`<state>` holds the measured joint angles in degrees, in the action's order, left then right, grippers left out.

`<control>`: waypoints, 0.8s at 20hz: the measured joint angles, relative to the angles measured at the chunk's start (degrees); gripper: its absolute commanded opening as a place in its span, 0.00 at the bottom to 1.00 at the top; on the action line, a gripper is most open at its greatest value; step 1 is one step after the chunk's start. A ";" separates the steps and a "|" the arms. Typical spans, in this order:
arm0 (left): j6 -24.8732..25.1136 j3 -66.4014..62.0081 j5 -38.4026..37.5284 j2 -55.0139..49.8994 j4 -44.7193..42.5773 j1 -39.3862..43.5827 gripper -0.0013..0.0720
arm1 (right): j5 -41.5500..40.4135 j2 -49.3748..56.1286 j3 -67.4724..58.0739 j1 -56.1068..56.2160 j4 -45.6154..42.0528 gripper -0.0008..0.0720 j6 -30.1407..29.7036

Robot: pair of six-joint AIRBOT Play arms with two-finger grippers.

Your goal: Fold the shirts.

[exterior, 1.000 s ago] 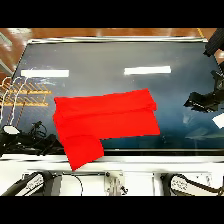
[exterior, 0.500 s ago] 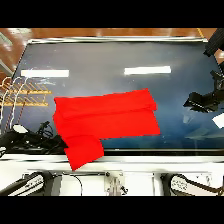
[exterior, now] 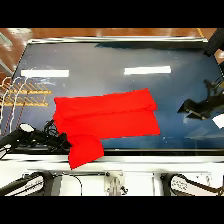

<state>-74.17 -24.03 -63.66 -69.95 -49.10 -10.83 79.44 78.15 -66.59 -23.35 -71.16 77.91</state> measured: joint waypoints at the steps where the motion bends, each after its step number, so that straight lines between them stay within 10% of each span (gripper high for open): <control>1: 0.00 0.00 -0.48 0.04 0.35 0.07 0.07 | -0.07 0.00 2.91 0.00 0.85 0.88 -0.70; 16: 1.07 -2.80 -3.02 2.01 1.88 0.26 0.07 | -11.10 5.70 19.96 6.58 13.84 0.88 -5.60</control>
<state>-73.10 -26.83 -66.67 -67.94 -47.22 -10.57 68.34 83.85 -46.63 -16.78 -57.32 72.31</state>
